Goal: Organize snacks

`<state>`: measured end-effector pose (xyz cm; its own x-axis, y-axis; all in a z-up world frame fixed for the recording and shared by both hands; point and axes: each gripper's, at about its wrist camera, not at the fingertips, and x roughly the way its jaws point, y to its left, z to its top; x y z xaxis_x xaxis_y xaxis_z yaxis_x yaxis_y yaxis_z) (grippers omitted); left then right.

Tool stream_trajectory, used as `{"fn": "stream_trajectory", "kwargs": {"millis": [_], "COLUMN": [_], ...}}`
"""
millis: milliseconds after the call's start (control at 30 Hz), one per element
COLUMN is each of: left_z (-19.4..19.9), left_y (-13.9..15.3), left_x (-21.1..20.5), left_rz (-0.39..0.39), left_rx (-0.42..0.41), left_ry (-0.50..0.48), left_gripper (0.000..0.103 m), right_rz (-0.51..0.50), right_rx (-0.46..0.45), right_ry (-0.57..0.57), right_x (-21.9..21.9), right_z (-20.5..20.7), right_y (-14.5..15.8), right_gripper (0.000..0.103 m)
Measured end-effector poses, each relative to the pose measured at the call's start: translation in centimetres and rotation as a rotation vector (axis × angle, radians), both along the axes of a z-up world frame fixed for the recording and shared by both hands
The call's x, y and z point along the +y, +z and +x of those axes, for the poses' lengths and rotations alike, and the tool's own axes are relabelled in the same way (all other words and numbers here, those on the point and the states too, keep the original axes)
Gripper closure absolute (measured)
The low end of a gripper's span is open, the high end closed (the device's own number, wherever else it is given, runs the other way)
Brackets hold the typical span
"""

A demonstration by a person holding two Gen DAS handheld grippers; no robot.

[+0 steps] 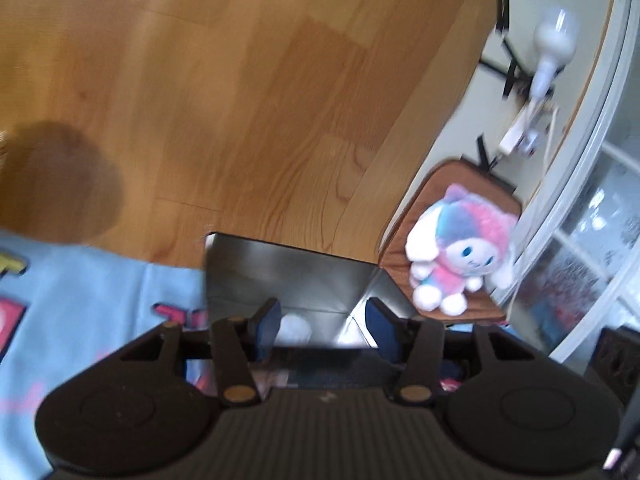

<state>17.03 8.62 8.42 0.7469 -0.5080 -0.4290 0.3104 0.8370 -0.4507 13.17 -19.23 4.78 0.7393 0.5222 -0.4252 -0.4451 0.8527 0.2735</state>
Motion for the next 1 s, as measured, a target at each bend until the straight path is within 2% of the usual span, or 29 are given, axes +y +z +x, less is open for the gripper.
{"fn": "stream_trajectory", "kwargs": {"millis": [100, 200, 267, 300, 367, 467, 567, 733, 900, 1000], "left_z": [-3.4, -5.2, -5.5, -5.8, -6.6, -8.4, -10.3, -13.6, -16.6, -16.9], "left_y": [-1.6, -4.0, -5.6, -6.3, -7.3, -8.0, -8.1, -8.0, -8.1, -8.3], "left_x": [2.5, 3.7, 4.3, 4.6, 4.8, 5.3, 6.3, 8.5, 10.3, 11.1], "left_rz": [-0.064, -0.051, -0.064, -0.077, -0.09, -0.097, -0.134, -0.191, -0.198, -0.203], "left_rx": [0.037, 0.107, 0.175, 0.201, 0.217, 0.214, 0.209, 0.205, 0.179, 0.19], "left_ry": [0.056, 0.13, 0.145, 0.147, 0.142, 0.126, 0.129, 0.156, 0.223, 0.243], "left_gripper": [0.052, 0.052, 0.052, 0.052, 0.056, 0.055, 0.054, 0.054, 0.054, 0.054], "right_rz": [0.044, 0.048, 0.057, 0.05, 0.056, 0.086, 0.101, 0.194, 0.076, 0.073], "right_rx": [0.104, 0.234, 0.331, 0.348, 0.355, 0.361, 0.339, 0.387, 0.32, 0.336], "right_ry": [0.042, 0.066, 0.093, 0.089, 0.098, 0.156, 0.163, 0.266, 0.329, 0.354], "right_x": [0.3, 1.7, 2.8, 3.3, 3.9, 4.3, 3.9, 4.3, 7.2, 8.1], "right_z": [-0.5, 0.8, 2.0, 1.9, 0.8, -1.8, -4.8, -6.8, -9.0, -9.0], "right_y": [-1.5, -3.4, -4.6, -4.9, -4.6, -4.1, -3.6, -3.6, -3.9, -4.5], "right_gripper": [0.057, 0.056, 0.057, 0.058, 0.058, 0.06, 0.061, 0.061, 0.059, 0.059]}}
